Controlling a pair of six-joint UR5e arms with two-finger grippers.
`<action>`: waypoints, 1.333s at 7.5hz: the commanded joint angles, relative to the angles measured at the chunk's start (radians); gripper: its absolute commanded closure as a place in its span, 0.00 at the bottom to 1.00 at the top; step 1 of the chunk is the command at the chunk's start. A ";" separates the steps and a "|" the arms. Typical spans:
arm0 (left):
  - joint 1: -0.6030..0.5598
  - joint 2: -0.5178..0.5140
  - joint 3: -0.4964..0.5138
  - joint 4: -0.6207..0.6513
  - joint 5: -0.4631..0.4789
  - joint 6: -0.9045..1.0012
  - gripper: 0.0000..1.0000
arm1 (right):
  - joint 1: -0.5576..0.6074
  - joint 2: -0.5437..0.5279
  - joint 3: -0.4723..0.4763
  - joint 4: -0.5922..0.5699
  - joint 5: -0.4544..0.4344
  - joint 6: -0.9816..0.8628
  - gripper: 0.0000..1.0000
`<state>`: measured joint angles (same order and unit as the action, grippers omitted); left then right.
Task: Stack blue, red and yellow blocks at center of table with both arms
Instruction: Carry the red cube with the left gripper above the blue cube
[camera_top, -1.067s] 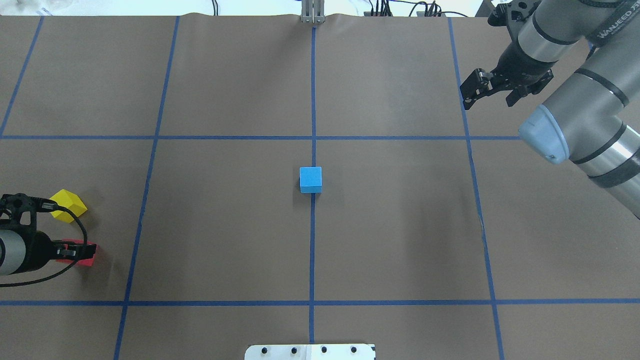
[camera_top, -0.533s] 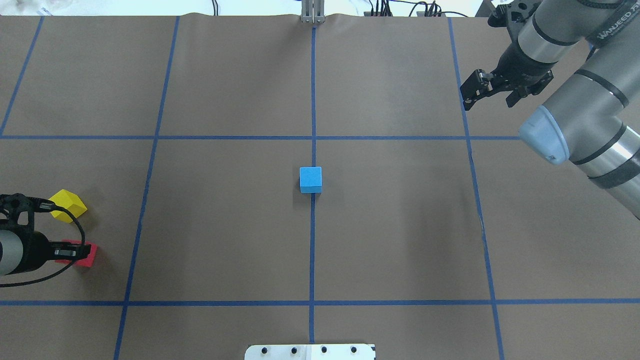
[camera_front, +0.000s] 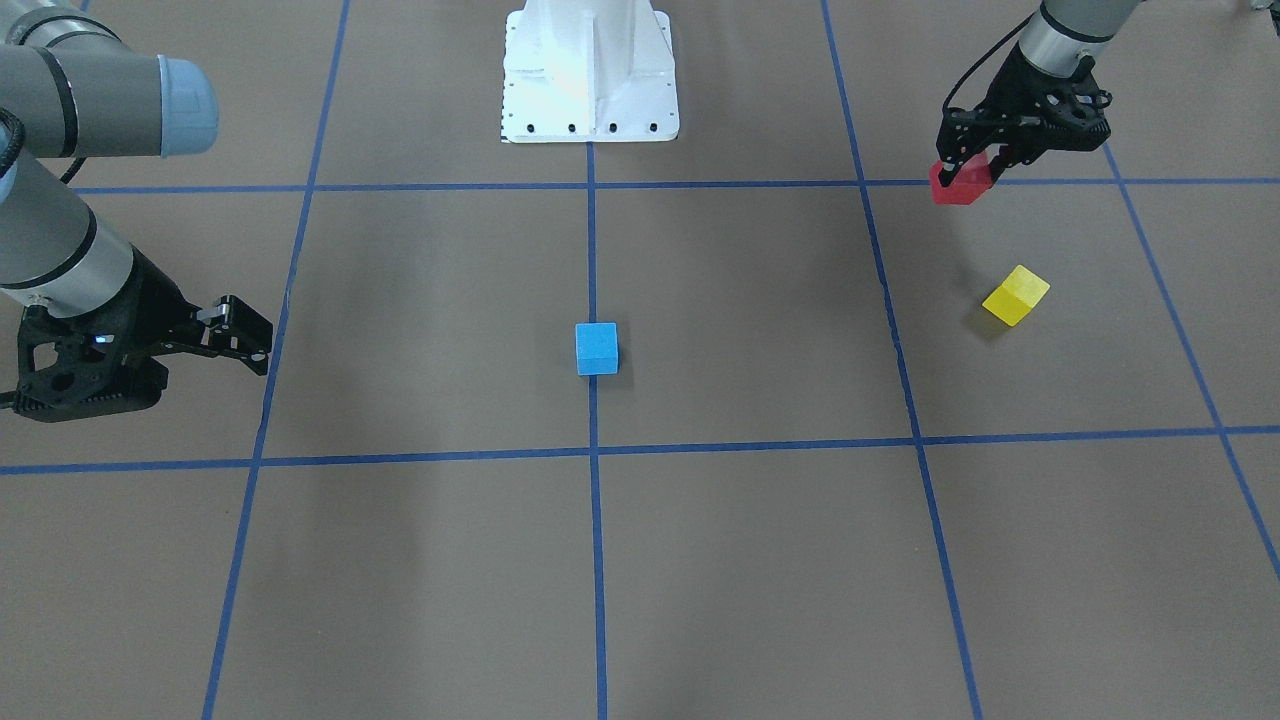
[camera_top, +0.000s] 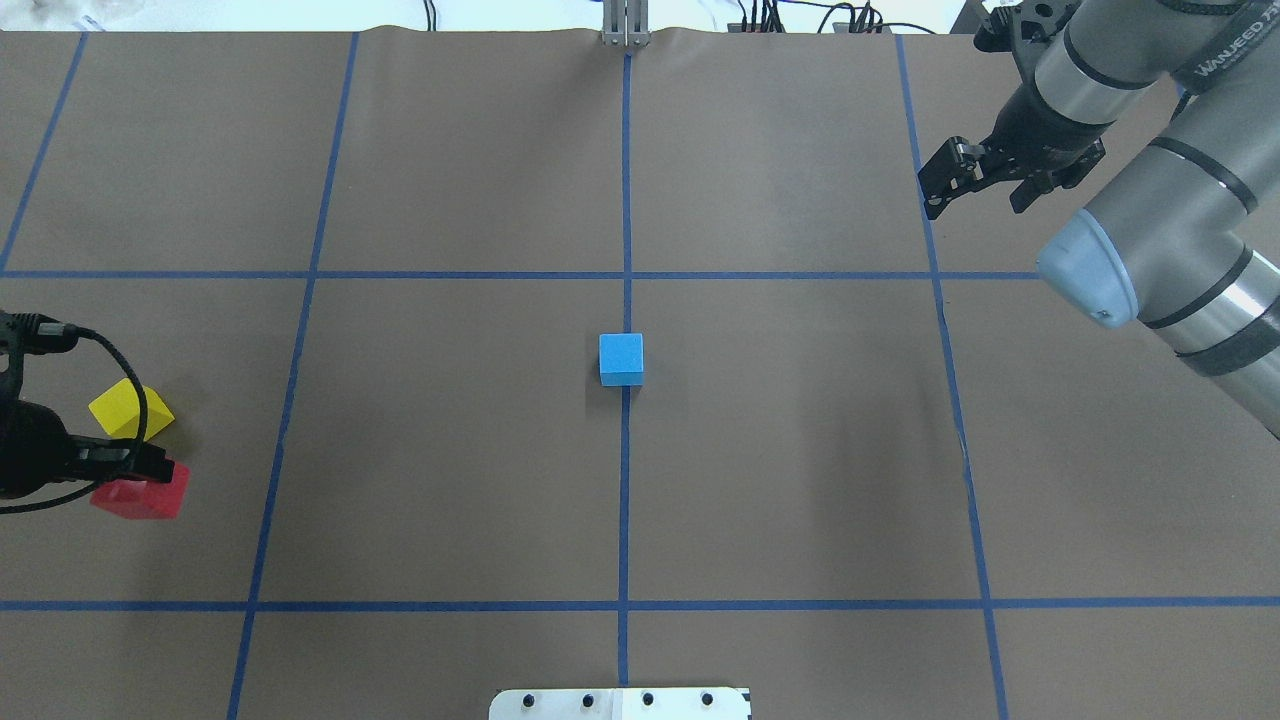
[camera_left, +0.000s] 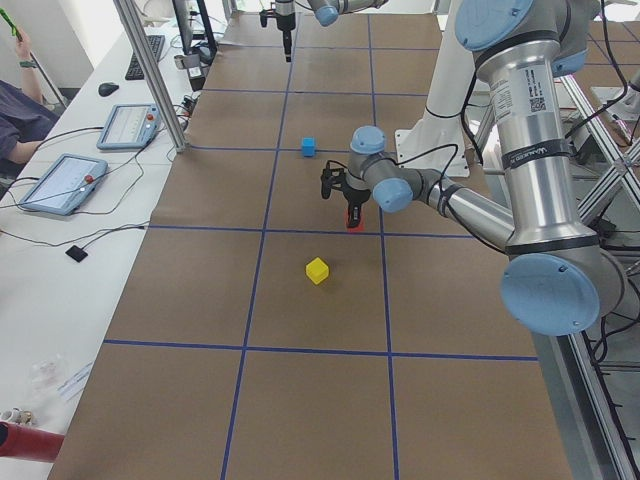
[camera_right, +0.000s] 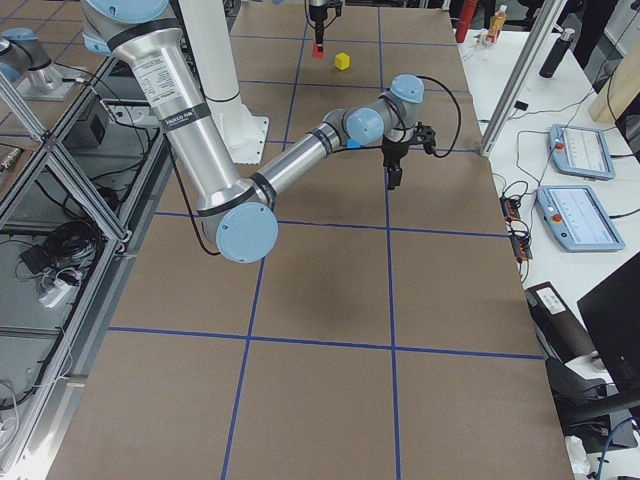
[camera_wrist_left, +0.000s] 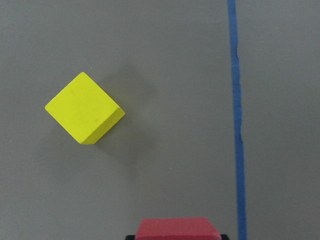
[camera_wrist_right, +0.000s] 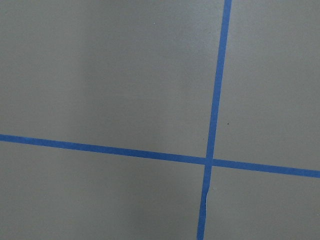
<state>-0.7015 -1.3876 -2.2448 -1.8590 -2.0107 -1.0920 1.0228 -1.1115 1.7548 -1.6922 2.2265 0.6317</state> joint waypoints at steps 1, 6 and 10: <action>-0.044 -0.414 0.008 0.445 -0.037 0.032 1.00 | 0.014 -0.002 0.005 0.000 -0.001 -0.003 0.00; 0.025 -1.110 0.464 0.735 -0.008 0.018 1.00 | 0.228 -0.151 -0.018 -0.004 0.058 -0.362 0.01; 0.060 -1.186 0.785 0.468 0.018 0.015 1.00 | 0.408 -0.309 -0.031 -0.003 0.142 -0.507 0.00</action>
<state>-0.6531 -2.5633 -1.5606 -1.2834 -2.0048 -1.0743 1.3882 -1.3907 1.7276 -1.6951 2.3593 0.1559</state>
